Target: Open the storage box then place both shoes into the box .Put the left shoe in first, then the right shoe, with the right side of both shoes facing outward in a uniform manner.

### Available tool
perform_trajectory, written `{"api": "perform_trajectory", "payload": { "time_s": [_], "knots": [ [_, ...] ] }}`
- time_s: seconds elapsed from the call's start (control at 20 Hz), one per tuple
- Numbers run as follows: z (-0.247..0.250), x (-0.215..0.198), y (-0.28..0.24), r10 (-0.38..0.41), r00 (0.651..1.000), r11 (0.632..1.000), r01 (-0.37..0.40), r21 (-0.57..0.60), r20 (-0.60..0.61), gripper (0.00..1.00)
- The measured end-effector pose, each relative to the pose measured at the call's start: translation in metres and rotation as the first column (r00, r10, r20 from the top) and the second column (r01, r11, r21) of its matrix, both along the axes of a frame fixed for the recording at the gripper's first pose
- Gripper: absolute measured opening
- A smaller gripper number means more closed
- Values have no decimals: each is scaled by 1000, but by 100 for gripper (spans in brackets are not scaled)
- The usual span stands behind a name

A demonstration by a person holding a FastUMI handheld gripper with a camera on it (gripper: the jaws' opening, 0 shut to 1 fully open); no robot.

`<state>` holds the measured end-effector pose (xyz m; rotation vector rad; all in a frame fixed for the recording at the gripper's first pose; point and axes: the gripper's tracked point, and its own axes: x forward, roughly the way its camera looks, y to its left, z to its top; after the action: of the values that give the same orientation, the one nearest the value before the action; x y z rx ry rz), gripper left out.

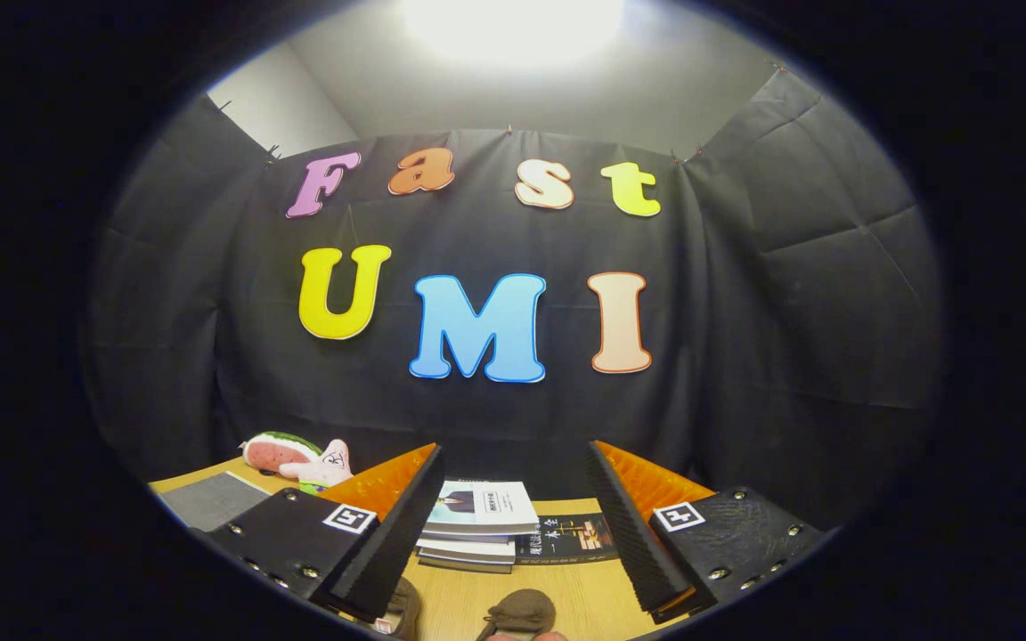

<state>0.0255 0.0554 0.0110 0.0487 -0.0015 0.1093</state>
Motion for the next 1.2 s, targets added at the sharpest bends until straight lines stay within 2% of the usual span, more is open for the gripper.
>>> {"api": "perform_trajectory", "payload": {
  "time_s": [0.5, 0.75, 1.05, 1.2],
  "knots": [
    [-16, 10, 15, 44, 999, 999, -44, 28, -19, 97],
    [-37, 11, 36, 114, 991, 993, -112, 40, -67, 98],
    [-84, 12, 77, 248, 950, 968, -234, 94, -191, 98],
    [-104, 7, 102, 336, 911, 940, -310, 142, -240, 98]
  ]
}}
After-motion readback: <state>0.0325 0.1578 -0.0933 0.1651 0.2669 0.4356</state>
